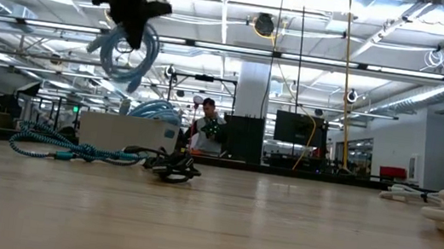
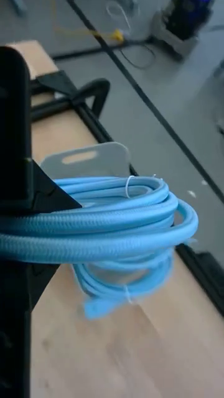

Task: Pick & Place USB Port
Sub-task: Put the blue HDMI cable into the gray bin

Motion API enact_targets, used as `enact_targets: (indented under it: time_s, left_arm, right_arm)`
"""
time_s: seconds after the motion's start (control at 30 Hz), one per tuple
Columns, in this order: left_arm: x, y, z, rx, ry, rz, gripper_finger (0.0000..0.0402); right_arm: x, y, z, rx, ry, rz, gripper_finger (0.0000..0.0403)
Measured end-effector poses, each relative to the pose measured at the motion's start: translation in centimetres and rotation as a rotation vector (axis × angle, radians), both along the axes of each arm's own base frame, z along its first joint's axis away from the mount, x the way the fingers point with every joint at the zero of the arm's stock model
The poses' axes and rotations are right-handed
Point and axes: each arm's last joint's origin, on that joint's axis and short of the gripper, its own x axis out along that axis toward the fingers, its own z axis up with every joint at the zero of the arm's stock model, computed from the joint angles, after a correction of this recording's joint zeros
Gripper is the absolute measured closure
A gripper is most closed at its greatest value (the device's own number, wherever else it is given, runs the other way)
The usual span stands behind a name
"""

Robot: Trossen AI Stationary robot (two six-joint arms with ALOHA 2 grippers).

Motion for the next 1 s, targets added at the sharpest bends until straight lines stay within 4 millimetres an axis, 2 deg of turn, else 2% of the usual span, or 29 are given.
enact_targets:
  time_s: [0.13, 0.67, 1.0]
  left_arm:
    - [0.8, 1.3, -1.7, 0.003, 0.076, 0.001, 0.0374]
    - [2.0, 6.4, -4.4, -0.026, 0.104, 0.029, 0.0374]
    - [2.6, 8.3, -7.7, -0.096, 0.173, 0.025, 0.0374]
  right_arm:
    - [-0.6, 0.2, 0.5, -0.01, -0.016, -0.005, 0.0287]
    - [-1.1, 1.4, 0.8, -0.008, -0.03, 0.006, 0.0287]
    - [-1.4, 2.0, 0.9, 0.003, -0.034, 0.025, 0.0287]
